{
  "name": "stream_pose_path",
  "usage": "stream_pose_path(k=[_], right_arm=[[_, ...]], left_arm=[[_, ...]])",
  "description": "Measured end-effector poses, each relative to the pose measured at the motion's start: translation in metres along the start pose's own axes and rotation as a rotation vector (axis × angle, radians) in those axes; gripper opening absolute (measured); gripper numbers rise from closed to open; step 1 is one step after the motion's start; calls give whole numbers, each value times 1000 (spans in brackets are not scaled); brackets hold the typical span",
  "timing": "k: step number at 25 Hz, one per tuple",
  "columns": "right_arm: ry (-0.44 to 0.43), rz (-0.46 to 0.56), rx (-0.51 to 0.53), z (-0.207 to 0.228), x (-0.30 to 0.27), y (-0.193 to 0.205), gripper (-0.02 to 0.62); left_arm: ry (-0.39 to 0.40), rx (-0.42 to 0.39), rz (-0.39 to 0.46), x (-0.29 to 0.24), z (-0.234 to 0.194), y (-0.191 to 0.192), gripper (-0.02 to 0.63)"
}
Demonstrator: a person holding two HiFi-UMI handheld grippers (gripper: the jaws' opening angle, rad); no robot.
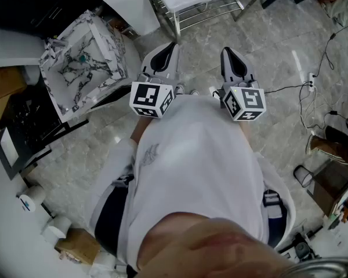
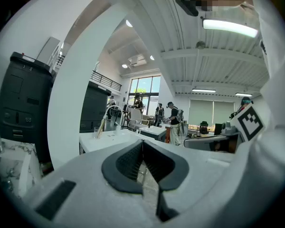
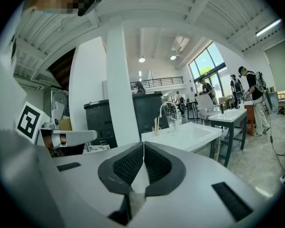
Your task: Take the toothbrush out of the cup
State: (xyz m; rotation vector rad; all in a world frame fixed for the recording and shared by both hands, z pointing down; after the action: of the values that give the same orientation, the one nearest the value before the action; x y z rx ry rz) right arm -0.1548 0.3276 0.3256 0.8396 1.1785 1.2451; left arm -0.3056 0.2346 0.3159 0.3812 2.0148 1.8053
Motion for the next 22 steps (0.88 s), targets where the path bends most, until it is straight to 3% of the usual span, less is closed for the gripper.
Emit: stream_pose_path(k=[16, 22], right_arm=[[-17, -8, 37, 6, 10, -1, 15], [-34, 17, -6, 17, 24, -1, 15]], left_arm=[[11, -15, 13, -2, 13, -5, 17], [-7, -31, 19, 1, 25, -5, 15]])
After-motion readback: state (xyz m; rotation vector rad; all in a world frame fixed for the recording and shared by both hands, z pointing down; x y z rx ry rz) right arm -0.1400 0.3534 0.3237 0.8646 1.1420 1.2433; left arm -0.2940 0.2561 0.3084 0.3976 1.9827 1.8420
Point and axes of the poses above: the fingertips, and each gripper's own axes: x backward along the fingers, z to its right, y out of its underside, the point moved 4 cm from there along x, backward along the fingers, and after that the axes turned 4 degrees about -x, right-handed, at the moved point
